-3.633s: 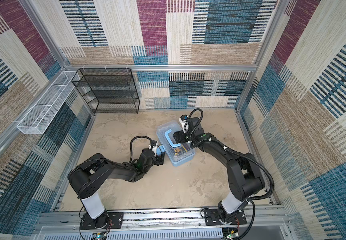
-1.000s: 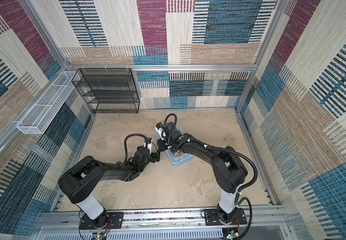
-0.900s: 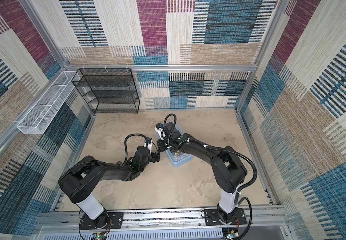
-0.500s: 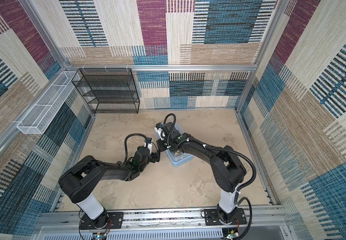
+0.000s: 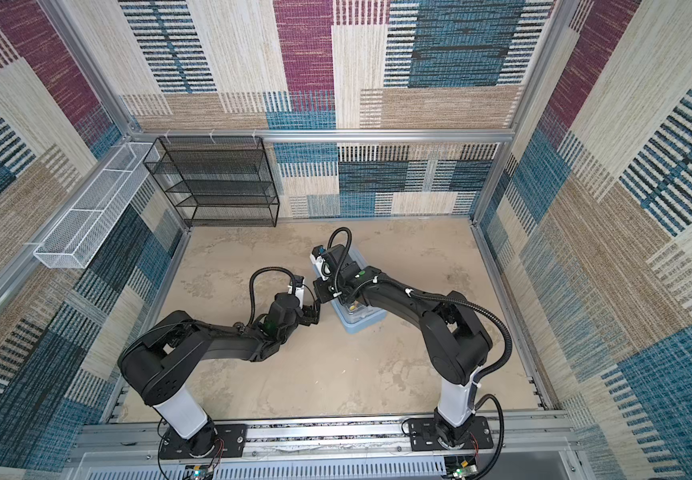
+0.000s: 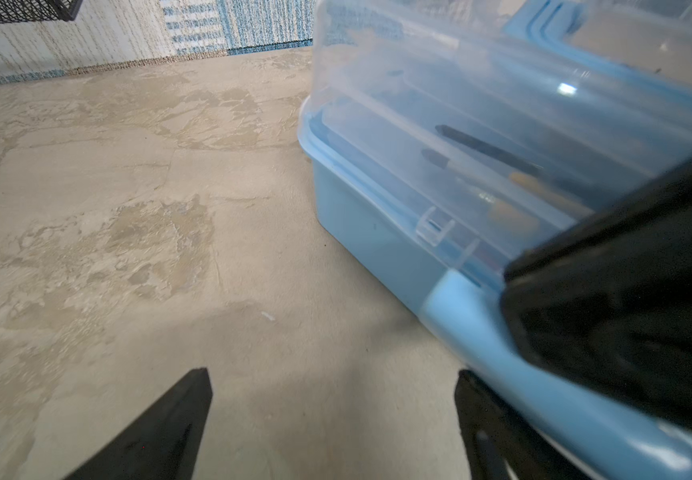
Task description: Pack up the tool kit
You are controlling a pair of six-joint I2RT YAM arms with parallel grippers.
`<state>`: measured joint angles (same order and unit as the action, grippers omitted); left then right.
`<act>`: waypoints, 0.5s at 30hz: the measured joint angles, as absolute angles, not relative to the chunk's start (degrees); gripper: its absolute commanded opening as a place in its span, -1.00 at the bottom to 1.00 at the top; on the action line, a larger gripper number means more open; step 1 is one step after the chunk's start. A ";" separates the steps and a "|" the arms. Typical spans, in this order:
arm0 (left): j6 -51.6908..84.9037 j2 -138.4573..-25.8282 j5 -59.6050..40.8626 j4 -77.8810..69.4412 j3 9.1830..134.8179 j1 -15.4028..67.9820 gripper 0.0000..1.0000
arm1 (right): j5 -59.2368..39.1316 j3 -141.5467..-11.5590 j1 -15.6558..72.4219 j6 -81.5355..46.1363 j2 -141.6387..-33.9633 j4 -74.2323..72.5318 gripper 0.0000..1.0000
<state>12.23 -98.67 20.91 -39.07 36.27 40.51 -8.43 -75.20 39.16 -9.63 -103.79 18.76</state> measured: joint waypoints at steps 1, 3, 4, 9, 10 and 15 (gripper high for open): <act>12.23 -98.67 20.88 -39.07 36.27 40.51 0.90 | -8.43 -75.20 39.16 -9.63 -103.79 18.76 -0.81; 12.23 -98.67 20.88 -39.05 36.27 40.51 0.89 | -8.40 -75.20 39.16 -9.65 -103.81 18.74 -0.81; 12.23 -98.67 20.86 -39.05 36.27 40.51 0.89 | -8.38 -75.11 39.16 -9.76 -103.81 18.68 -0.82; 12.23 -98.72 20.84 -38.94 36.27 40.47 0.90 | -8.36 -75.09 39.18 -10.07 -104.01 18.35 -0.82; 12.23 -98.78 20.84 -38.94 36.27 40.47 0.90 | -8.36 -75.02 39.20 -10.07 -104.07 18.20 -0.82; 12.23 -98.89 20.82 -38.87 36.27 40.47 0.89 | -8.36 -74.59 39.24 -10.26 -104.12 17.37 -0.83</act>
